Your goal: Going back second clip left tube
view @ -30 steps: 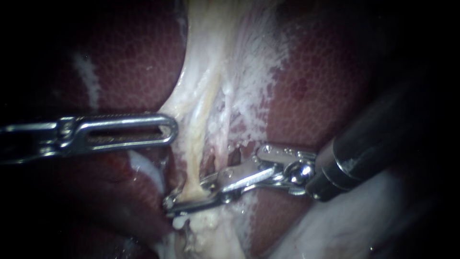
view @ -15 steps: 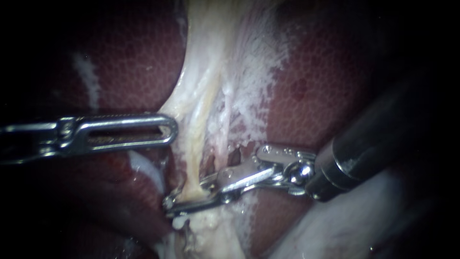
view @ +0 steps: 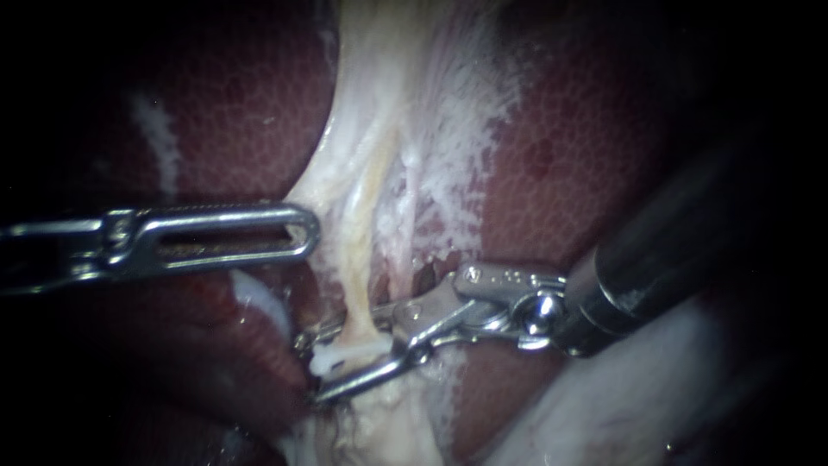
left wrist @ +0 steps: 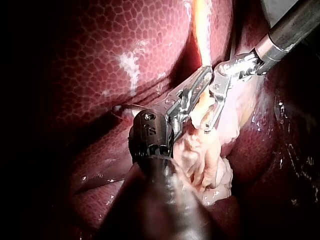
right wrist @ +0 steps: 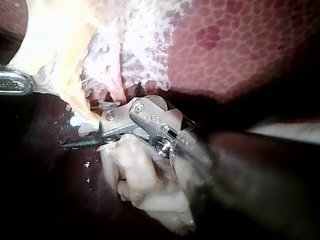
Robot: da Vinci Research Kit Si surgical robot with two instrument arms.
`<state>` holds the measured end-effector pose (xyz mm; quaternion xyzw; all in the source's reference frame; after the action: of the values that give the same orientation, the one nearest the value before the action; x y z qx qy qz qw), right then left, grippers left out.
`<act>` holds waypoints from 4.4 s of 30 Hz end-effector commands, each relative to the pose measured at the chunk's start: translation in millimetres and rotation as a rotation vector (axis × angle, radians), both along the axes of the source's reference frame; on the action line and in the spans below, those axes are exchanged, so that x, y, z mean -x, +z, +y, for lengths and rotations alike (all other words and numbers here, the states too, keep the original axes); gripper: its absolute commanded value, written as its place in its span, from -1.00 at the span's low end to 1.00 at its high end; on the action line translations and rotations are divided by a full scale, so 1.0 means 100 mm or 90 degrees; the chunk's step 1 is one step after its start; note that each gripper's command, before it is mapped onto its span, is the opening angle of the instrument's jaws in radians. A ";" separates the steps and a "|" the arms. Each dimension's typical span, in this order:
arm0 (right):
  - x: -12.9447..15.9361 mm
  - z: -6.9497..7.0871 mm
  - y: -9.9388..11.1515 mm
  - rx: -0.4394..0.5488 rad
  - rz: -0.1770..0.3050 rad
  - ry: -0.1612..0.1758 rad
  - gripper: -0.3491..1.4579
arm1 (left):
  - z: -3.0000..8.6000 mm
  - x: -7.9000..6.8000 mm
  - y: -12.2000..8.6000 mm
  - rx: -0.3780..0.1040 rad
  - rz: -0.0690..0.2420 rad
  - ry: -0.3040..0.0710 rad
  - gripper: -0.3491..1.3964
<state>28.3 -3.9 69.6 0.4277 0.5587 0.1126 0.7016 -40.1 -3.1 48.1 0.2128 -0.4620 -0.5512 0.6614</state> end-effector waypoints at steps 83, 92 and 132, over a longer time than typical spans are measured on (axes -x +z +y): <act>0.049 -0.008 -0.017 0.070 0.012 0.020 0.05 | -0.002 -0.001 0.001 -0.002 -0.001 -0.002 -1.00; 0.062 0.005 -0.019 0.069 0.005 0.031 0.05 | -0.002 -0.001 0.000 -0.002 -0.001 -0.002 -1.00; 0.048 -0.019 -0.012 0.024 -0.013 0.004 0.05 | -0.003 -0.001 -0.001 -0.002 -0.001 -0.002 -1.00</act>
<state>23.5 -5.8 68.4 0.4127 0.5550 0.1087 0.7141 -40.0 -3.4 47.9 0.2134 -0.4618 -0.5532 0.6597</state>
